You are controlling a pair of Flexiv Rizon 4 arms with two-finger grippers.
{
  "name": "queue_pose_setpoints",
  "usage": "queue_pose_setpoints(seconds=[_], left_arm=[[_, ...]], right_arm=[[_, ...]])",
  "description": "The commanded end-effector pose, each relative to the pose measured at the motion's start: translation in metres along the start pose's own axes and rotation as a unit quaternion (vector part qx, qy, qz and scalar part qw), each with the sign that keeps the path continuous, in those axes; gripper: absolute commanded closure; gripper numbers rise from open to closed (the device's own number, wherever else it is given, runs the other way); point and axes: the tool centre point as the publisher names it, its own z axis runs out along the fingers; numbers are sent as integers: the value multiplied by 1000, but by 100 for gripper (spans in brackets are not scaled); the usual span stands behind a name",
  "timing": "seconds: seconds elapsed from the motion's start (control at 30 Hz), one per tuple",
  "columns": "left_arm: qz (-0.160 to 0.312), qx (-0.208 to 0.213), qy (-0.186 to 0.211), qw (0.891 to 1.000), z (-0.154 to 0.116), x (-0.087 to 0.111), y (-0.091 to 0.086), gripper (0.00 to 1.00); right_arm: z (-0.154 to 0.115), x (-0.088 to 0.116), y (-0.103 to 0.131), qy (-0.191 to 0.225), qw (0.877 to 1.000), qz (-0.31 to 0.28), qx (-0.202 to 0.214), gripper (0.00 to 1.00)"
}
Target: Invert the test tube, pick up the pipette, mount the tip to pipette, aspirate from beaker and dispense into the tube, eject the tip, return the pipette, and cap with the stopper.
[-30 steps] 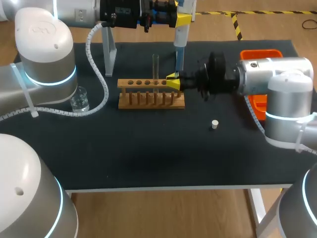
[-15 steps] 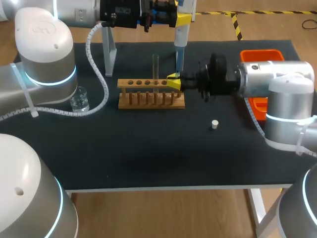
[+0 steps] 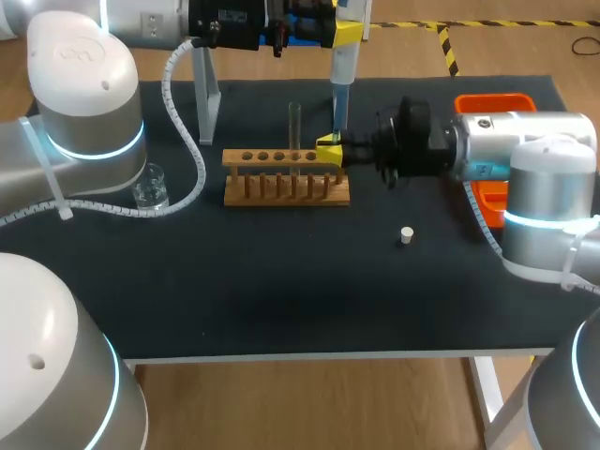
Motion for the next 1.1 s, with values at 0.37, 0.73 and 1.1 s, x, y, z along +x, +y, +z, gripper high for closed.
queue_pose_setpoints(seconds=[0.37, 0.73, 1.1], left_arm=[[-1, -2, 2, 1000, 0, -1, 5, 100], [-1, -2, 2, 1000, 0, -1, 5, 100], [-1, -2, 2, 1000, 0, -1, 5, 100]], right_arm=[[-2, -4, 25, -1, 1000, -13, 0, 100], [-5, -1, 10, 2, 1000, -4, 11, 0], [-30, 19, -20, 22, 999, -12, 42, 0]])
